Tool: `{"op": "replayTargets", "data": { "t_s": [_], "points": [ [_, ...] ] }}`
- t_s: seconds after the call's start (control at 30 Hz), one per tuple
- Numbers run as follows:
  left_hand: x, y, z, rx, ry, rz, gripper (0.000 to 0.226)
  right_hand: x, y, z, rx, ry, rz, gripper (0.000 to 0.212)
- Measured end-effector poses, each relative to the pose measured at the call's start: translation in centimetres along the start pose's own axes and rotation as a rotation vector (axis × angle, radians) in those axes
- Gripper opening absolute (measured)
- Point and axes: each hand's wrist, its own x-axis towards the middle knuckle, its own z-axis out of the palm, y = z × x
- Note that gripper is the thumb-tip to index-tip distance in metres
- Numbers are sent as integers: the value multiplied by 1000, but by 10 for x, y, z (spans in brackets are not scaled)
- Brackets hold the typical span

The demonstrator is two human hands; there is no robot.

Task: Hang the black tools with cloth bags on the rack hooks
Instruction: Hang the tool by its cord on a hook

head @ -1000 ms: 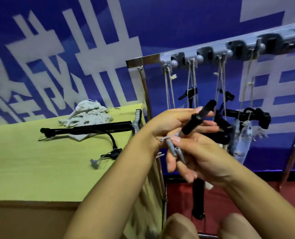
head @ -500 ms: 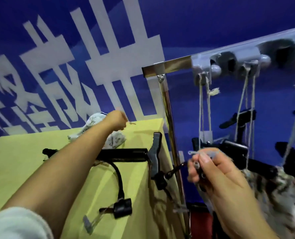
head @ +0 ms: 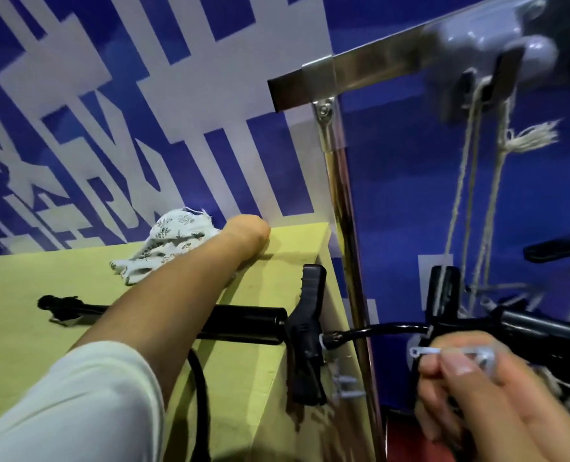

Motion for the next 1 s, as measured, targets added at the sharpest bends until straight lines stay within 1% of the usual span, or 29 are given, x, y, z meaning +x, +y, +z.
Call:
{"op": "replayTargets", "data": {
  "t_s": [0.07, 0.1, 0.17, 0.2, 0.23, 0.27, 0.33, 0.37, 0.43, 0.47, 0.5, 0.53, 0.57, 0.6, 0.67, 0.7, 0.77, 0.8, 0.87, 0.93, 0.97, 1.0],
  "points": [
    [-3, 2, 2, 34, 48, 9, 29, -3, -1, 1, 46, 17, 3, 60],
    [-6, 3, 2, 49, 67, 22, 29, -5, -3, 1, 72, 18, 2, 53],
    [-12, 0, 2, 92, 110, 50, 26, -11, -4, 0, 108, 35, 34, 30],
    [-14, -5, 3, 100, 139, 49, 26, -9, -5, -1, 109, 26, 48, 25],
    [-17, -9, 4, 74, 164, 33, 25, -8, -5, -4, 94, -12, 63, 23],
    [-20, -14, 6, 23, 186, 7, 25, -4, -5, -6, 61, -43, 84, 29],
    [-29, -26, 6, -121, 239, -57, 26, -2, -9, -8, -17, -106, 111, 46],
    [-34, -33, 6, -214, 282, -97, 25, -6, -13, -8, -29, -100, 111, 44],
    [-48, -47, 2, -446, 400, -213, 22, -19, -20, -9, 13, -2, 88, 32],
    [-61, -54, -4, -593, 468, -271, 20, -30, -26, -8, 30, 68, 71, 33],
    [-73, -57, -11, -736, 522, -319, 20, -36, -29, -7, 76, 98, 60, 36],
    [-89, -59, -20, -899, 576, -351, 19, -43, -35, -7, 98, 122, 55, 38],
    [-104, -59, -29, -1082, 601, -360, 18, -45, -36, -7, 119, 109, 40, 37],
    [-141, -56, -43, -1311, 622, -342, 17, -59, -51, -7, 121, 114, 17, 37],
    [-194, -37, -65, -1722, 578, -247, 19, -62, -56, -8, 104, 35, 3, 37],
    [-224, -28, -77, -1816, 540, -170, 23, -65, -58, -7, 74, -14, -9, 36],
    [-298, -9, -90, -1846, 456, 40, 31, -85, -66, -6, -1, -65, -47, 29],
    [-333, 2, -94, -1858, 444, 140, 29, -97, -70, -7, -30, -96, -78, 22],
    [-383, 19, -98, -1909, 445, 287, 19, -112, -77, -7, -53, -150, -125, 15],
    [-425, 33, -93, -1985, 438, 420, 9, -130, -88, -9, -45, -177, -156, 16],
    [-439, 39, -87, -2039, 410, 486, 4, -138, -94, -10, -27, -189, -173, 17],
    [-449, 44, -81, -2103, 360, 553, 4, -144, -100, -11, -16, -198, -194, 18]
  ]
}}
